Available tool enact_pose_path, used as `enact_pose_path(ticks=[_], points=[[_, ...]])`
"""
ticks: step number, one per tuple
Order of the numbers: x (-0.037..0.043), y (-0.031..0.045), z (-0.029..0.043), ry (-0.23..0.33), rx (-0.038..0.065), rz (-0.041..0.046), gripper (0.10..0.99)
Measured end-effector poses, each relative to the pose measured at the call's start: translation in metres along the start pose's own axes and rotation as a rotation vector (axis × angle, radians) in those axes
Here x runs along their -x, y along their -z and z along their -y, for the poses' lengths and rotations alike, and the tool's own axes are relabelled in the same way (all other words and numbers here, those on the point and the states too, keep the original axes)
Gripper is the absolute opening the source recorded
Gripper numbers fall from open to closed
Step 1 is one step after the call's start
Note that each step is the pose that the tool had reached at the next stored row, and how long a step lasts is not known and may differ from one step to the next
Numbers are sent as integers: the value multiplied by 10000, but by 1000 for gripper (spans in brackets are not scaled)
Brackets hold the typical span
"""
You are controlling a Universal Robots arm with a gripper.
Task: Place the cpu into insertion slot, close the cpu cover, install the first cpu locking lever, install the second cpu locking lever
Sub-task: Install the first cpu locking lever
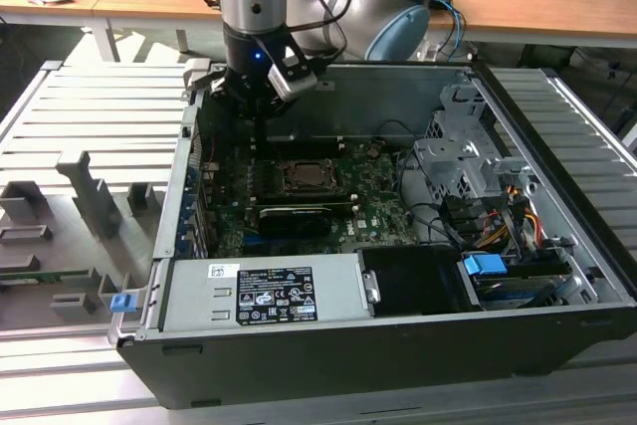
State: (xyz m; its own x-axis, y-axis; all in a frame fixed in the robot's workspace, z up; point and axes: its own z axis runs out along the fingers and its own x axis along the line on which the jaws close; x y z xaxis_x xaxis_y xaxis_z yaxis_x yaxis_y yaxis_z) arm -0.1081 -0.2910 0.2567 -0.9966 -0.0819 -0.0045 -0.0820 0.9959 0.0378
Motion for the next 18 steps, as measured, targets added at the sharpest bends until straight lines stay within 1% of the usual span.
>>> enact_pose_path(ticks=[3,5,6,8,9,12,14,15,17,18], points=[[43,-6,5,-3,11,2,106],[91,-14,10,-2,12,-9,106],[134,-22,14,-4,14,-31,106],[189,-48,20,-4,15,-52,106],[267,-77,27,-6,16,-68,106],[398,-115,39,-7,18,-82,106],[553,-144,53,-4,25,-82,106],[596,-149,57,-7,45,-82,106],[626,-153,60,-8,170,-72,106],[633,-158,60,-11,371,-53,106]])
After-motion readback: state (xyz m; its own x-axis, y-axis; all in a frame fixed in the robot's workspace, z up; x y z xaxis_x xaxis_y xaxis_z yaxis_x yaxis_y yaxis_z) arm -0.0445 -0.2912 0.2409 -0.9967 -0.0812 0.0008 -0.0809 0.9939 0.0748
